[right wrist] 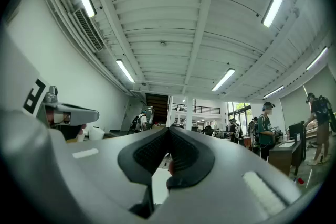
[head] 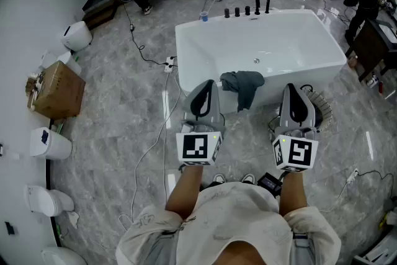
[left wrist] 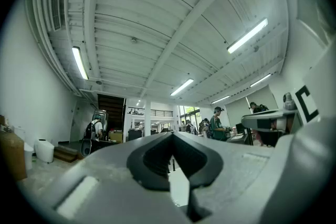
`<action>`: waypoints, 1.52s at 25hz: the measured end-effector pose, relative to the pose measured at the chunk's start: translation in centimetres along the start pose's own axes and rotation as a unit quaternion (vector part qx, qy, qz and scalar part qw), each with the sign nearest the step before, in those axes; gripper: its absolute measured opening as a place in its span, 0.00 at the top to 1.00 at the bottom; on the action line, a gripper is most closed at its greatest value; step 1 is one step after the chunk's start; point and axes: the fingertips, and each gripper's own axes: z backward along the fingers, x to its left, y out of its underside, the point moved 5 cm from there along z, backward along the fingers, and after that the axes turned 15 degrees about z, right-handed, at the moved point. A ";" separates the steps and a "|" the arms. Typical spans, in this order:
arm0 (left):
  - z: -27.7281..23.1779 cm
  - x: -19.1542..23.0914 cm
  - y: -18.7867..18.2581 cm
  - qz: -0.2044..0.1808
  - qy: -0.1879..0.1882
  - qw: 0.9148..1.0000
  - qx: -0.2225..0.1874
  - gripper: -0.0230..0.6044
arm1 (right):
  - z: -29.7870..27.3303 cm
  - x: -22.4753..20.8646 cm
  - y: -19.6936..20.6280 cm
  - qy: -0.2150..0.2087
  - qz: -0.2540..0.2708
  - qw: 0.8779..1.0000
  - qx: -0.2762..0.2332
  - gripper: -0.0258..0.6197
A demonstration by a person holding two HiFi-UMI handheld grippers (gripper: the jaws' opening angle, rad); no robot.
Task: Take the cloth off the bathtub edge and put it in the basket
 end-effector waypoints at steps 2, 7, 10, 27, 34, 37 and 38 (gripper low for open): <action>-0.3 0.1 0.2 0.002 0.000 1.000 0.001 0.96 | -0.3 0.0 0.3 0.001 -0.001 1.000 0.002 0.96; -0.7 -0.3 0.9 0.003 0.000 1.000 0.006 0.96 | -0.6 -0.3 1.0 -0.004 -0.008 1.000 0.006 0.96; -0.9 -0.5 1.3 0.003 -0.004 1.000 0.007 0.96 | -0.8 -0.3 1.5 -0.010 -0.011 1.000 0.008 0.96; -4.3 -5.7 5.7 -0.003 -0.013 0.999 0.040 0.96 | -0.1 -5.8 7.7 -0.016 -0.053 0.998 0.029 0.96; -5.3 -9.0 6.7 -0.014 -0.006 0.999 0.044 0.96 | 0.7 -8.5 9.7 -0.018 -0.065 0.997 0.034 0.96; -5.6 -9.6 6.9 -0.018 -0.011 0.999 0.043 0.96 | 0.6 -9.0 10.2 -0.021 -0.067 0.997 0.030 0.96; -5.7 -9.6 6.9 -0.019 -0.014 0.999 0.041 0.96 | 0.4 -9.2 10.3 -0.022 -0.067 0.997 0.029 0.96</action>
